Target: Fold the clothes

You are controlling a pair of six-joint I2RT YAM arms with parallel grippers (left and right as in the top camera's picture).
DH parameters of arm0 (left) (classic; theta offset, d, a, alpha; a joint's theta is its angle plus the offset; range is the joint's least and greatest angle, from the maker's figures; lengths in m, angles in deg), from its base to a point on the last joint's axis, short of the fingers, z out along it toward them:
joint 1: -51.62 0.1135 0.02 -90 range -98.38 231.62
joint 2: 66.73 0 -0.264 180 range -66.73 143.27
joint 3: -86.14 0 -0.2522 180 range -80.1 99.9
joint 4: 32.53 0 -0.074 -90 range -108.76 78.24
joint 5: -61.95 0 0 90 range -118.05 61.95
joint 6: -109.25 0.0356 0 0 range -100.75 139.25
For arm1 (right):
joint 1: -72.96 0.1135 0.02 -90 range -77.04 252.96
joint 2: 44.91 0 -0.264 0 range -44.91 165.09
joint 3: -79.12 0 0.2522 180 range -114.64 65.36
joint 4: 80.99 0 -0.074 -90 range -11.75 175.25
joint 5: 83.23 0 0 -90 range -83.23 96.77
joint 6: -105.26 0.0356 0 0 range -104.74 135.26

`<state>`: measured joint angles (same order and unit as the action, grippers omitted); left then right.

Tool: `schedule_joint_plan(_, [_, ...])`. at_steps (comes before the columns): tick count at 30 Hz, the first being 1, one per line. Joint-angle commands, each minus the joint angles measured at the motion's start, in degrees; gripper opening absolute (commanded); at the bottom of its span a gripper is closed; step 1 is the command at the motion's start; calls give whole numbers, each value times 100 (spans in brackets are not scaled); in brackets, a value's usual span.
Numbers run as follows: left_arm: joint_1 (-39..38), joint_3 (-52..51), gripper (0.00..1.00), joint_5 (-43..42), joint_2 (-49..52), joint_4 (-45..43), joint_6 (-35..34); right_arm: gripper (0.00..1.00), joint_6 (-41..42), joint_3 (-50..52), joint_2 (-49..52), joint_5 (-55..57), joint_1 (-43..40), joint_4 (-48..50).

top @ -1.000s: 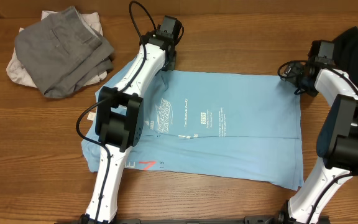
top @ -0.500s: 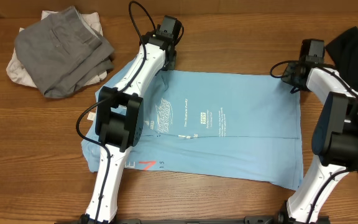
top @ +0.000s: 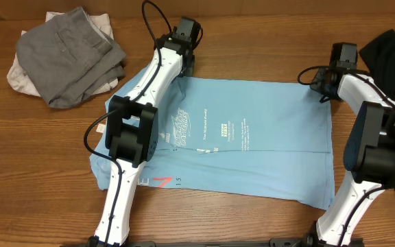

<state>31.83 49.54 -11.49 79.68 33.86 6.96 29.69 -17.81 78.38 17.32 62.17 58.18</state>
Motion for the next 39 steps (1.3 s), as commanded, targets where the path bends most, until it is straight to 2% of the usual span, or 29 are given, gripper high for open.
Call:
schedule_joint_plan(1, [13,535,5,122,79,166,-107,4,142,-72,136,173,-46,-129])
schedule_joint_plan(8, [72,1318,4,527,79,1128,-413,4,831,-466,136,444,-160,-813])
schedule_joint_plan(10, [98,1419,7,546,79,1386,-501,4,964,-643,133,450,-173,-1095])
schedule_joint_plan(19, [197,1405,5,546,81,2468,-1071,4,2028,-1224,-37,494,-177,-2315])
schedule_joint_plan(25, [238,1405,4,546,81,2839,-1115,4,2149,-1226,-402,485,-177,-2612])
schedule_joint_plan(31, [258,1416,4,616,81,3204,-1495,4,2883,-1226,-767,485,-181,-3204])
schedule_joint_plan(39, [256,1453,4,844,81,4059,-1961,4,3211,-1226,-1357,317,-179,-4127])
